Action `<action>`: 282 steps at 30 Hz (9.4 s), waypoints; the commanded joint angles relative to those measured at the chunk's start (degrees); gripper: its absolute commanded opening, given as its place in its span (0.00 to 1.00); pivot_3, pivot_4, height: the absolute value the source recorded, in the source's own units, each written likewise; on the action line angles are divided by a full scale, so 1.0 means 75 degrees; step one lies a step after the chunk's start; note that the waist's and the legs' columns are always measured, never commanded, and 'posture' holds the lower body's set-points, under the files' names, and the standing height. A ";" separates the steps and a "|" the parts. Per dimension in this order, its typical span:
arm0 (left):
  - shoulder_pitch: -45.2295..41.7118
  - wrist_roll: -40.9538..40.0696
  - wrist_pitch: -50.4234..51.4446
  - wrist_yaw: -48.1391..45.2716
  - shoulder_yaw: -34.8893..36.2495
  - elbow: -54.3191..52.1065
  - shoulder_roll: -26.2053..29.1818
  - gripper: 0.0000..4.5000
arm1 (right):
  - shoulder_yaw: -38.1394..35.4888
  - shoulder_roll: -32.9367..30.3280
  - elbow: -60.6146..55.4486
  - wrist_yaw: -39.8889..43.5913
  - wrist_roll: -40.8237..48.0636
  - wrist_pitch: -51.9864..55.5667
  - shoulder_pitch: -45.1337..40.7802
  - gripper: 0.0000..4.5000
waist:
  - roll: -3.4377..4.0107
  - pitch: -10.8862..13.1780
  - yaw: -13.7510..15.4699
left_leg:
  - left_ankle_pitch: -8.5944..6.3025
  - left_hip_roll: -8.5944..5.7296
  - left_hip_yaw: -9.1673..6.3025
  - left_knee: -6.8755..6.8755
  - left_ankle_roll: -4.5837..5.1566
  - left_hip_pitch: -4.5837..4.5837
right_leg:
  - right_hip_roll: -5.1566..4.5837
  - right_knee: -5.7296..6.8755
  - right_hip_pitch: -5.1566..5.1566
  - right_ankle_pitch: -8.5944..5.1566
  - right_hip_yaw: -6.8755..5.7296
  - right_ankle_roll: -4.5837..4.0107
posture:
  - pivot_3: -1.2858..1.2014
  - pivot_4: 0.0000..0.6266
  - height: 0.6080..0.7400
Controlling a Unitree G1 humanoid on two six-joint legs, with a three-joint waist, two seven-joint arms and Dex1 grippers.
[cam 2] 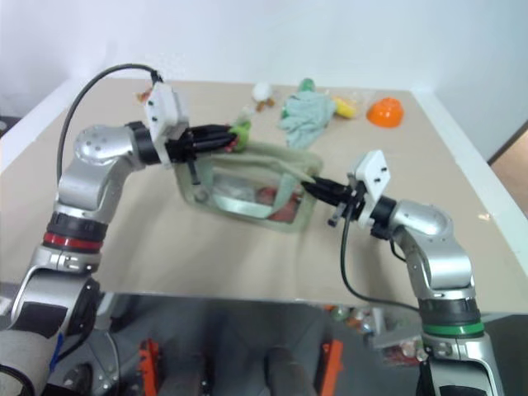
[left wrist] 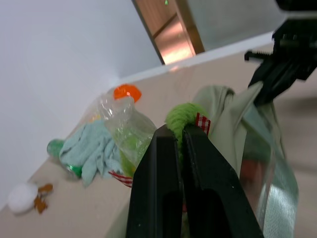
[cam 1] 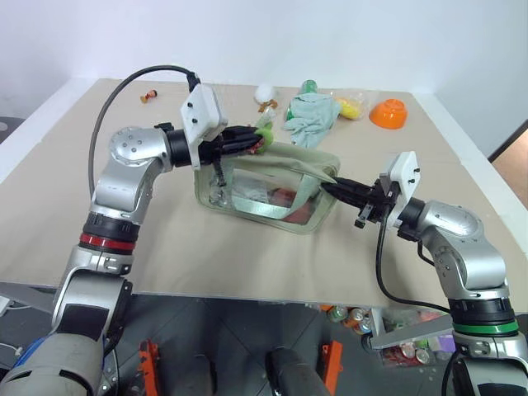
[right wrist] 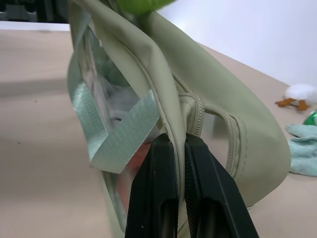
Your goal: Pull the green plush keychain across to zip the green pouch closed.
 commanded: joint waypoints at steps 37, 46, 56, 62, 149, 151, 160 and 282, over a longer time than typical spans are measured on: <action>0.0926 -0.0506 0.0384 0.0074 0.1003 -0.1129 0.1289 0.99 | 0.0104 0.0044 0.0193 0.0300 -0.0079 -0.0312 -0.0141 0.00 | 0.0004 0.0002 0.0068 | 0.0000 0.0001 -0.0002 0.0009 0.0000 -0.0004 | -0.0003 0.0001 0.0002 0.0000 -0.0003 0.0001 | 0.52 0.24 1.00; 0.2493 -0.1580 0.2141 0.1327 0.2303 -0.2430 0.1321 0.99 | 0.0123 0.0045 0.0191 0.0273 -0.0094 -0.0296 -0.0121 0.00 | 0.0008 0.0004 0.0059 | 0.0000 0.0006 -0.0006 0.0008 0.0000 0.0000 | -0.0003 0.0003 0.0003 0.0001 -0.0011 0.0000 | 0.52 0.24 1.00; 0.3242 -0.1819 0.2384 0.1864 0.2020 -0.2766 0.0628 0.99 | 0.0154 0.0056 0.0298 0.0322 -0.0092 -0.0310 -0.0228 0.00 | 0.0007 0.0004 0.0068 | 0.0001 0.0004 -0.0003 0.0018 -0.0001 0.0006 | -0.0004 0.0002 0.0011 0.0009 -0.0010 -0.0005 | 0.52 0.24 1.00; 0.2927 -0.1513 0.1991 0.1762 0.1707 -0.1968 0.0438 0.99 | 0.0135 0.0040 0.0264 0.0297 -0.0097 -0.0290 -0.0230 0.00 | 0.0007 0.0004 0.0069 | 0.0001 0.0004 -0.0004 0.0016 -0.0001 0.0005 | -0.0003 0.0002 0.0011 0.0008 -0.0010 -0.0004 | 0.52 0.24 1.00; 0.4170 -0.2314 0.3054 0.1745 0.0572 -0.4492 0.0266 0.00 | 0.1333 0.2122 0.4535 0.0986 -0.1138 -0.0331 -0.5429 0.99 | 0.0028 0.0018 0.0093 | 0.0000 -0.0032 -0.0038 0.0003 -0.0001 -0.0022 | -0.0060 -0.0013 0.0011 -0.0001 -0.0057 -0.0018 | 0.52 0.24 1.00; 0.4190 -0.2316 0.3062 0.1744 0.0572 -0.4507 0.0270 0.00 | 0.1249 0.2118 0.4642 0.0980 -0.1114 -0.0345 -0.5588 0.99 | 0.0029 0.0018 0.0093 | 0.0000 -0.0032 -0.0039 0.0003 -0.0001 -0.0023 | -0.0059 -0.0013 0.0011 -0.0001 -0.0058 -0.0018 | 0.52 0.24 1.00; 0.4256 -0.2320 0.3055 0.1739 0.0562 -0.4543 0.0266 0.00 | 0.1526 0.2012 0.5656 0.1282 -0.1794 -0.1358 -0.6179 0.99 | 0.0029 0.0018 0.0091 | 0.0000 -0.0035 -0.0039 0.0001 -0.0001 -0.0023 | -0.0062 -0.0014 0.0010 -0.0002 -0.0058 -0.0018 | 0.52 0.24 1.00; 0.3519 -0.1243 0.2062 0.1992 0.0540 -0.2831 0.0193 0.00 | -0.0472 -0.0813 0.2024 -0.0420 -0.1761 -0.1328 -0.3597 0.01 | 0.0054 0.0034 0.0081 | 0.0000 -0.0122 -0.0072 -0.0004 -0.0001 -0.0049 | -0.0140 -0.0014 0.0014 -0.0023 -0.0074 0.0017 | 0.52 0.24 1.00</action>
